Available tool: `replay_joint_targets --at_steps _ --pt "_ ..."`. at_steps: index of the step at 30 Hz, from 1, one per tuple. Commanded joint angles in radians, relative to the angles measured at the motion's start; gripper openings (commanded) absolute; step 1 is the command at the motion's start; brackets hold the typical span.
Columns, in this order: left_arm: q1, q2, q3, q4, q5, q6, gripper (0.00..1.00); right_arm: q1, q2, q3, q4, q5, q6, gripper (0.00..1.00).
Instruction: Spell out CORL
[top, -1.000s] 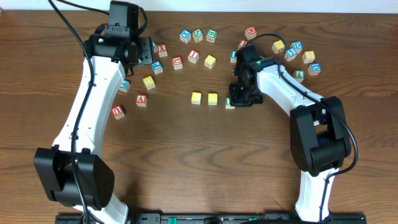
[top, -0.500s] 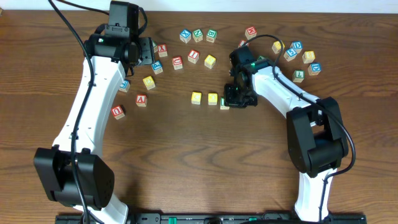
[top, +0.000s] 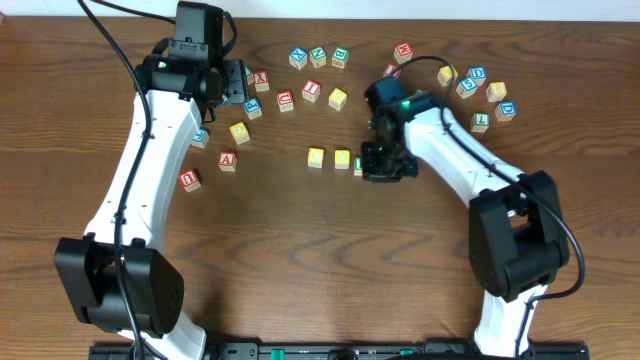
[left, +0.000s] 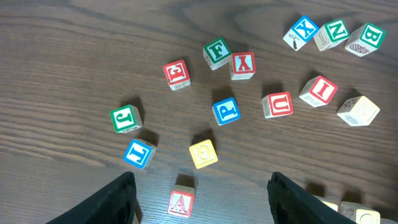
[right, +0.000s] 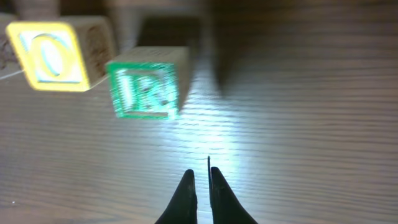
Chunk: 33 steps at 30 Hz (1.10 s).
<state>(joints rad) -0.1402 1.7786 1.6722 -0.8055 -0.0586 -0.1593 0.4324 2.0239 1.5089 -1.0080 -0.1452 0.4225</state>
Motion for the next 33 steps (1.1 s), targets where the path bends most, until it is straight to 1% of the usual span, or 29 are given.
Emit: replay_joint_targets --at_steps 1,7,16,24,33 --pt "-0.001 0.014 0.0 -0.002 -0.002 0.005 0.67 0.043 -0.015 -0.02 0.005 0.01 0.035 0.05" --pt "-0.001 0.014 0.0 -0.002 -0.002 0.005 0.67 0.071 -0.015 -0.038 0.018 0.065 0.079 0.06" --pt "-0.001 0.014 0.0 -0.003 -0.002 0.005 0.67 0.073 -0.003 -0.061 0.108 0.072 0.089 0.07" --pt "-0.001 0.014 0.0 -0.005 -0.002 0.005 0.67 0.073 0.007 -0.068 0.128 0.072 0.09 0.07" --pt "-0.001 0.014 0.0 -0.005 -0.002 0.005 0.67 0.071 0.008 -0.068 0.207 0.103 0.089 0.1"
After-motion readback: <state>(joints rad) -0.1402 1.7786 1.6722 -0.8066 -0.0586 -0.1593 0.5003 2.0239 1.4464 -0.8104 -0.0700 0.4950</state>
